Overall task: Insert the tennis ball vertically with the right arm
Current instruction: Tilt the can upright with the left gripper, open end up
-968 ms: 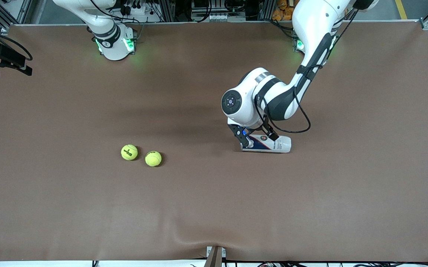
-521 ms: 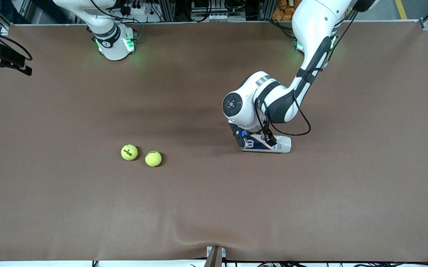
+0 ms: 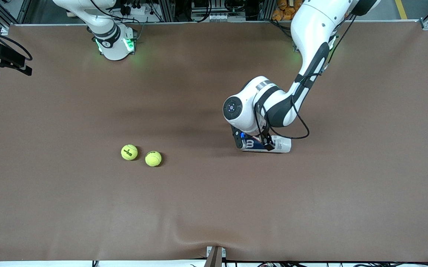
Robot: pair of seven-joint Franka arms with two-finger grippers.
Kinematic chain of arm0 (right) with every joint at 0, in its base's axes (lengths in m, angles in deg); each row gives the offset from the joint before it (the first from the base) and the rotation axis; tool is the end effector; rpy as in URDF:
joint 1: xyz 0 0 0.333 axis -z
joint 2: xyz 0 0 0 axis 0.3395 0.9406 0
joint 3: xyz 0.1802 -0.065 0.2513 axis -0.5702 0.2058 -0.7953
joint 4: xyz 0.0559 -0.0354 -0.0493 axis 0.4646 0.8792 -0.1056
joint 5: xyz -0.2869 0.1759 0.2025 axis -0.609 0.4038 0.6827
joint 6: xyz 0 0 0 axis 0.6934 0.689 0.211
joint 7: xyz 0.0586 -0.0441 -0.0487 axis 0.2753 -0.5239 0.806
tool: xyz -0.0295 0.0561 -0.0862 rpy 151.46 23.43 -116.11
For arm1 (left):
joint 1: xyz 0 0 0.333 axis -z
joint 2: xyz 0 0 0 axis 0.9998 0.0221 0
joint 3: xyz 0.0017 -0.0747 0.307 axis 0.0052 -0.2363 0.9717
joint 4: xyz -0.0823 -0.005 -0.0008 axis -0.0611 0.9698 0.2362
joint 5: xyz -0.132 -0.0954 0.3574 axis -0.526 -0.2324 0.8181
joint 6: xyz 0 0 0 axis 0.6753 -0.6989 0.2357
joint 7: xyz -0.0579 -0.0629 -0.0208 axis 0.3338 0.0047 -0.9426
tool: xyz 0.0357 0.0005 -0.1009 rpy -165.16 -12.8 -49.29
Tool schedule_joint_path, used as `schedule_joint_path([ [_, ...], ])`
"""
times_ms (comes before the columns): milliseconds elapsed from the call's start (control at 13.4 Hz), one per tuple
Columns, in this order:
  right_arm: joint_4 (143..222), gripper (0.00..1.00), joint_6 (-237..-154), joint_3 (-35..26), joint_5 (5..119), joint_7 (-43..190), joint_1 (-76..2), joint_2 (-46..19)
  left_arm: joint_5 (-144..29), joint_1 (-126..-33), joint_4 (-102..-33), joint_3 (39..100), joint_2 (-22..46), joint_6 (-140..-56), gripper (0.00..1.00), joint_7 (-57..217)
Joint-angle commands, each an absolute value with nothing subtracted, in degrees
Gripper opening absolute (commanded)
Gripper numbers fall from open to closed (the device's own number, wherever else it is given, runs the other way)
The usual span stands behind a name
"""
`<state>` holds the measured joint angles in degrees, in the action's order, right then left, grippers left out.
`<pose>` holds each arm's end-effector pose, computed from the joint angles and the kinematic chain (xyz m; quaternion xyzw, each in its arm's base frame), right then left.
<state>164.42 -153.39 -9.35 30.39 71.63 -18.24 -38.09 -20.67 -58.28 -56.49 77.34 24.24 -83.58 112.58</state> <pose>0.5169 -0.0089 0.6810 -0.9971 -0.0164 0.0577 0.0477 0.5340 -0.3884 0.2450 -0.7537 0.6053 0.1754 0.1867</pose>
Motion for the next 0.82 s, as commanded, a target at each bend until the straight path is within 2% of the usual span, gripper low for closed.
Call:
schedule_joint_path([
  [0,165.28,1.0,-153.28,-9.94,30.98,72.28,-17.21,-38.99,-18.39,-58.32,-55.35,77.18,26.05,-83.98,1.0,114.98],
  [745,165.28,1.0,-153.28,-9.94,30.98,72.28,-17.03,-38.99,-14.44,-57.71,-55.35,77.18,28.6,-87.58,1.0,115.86],
])
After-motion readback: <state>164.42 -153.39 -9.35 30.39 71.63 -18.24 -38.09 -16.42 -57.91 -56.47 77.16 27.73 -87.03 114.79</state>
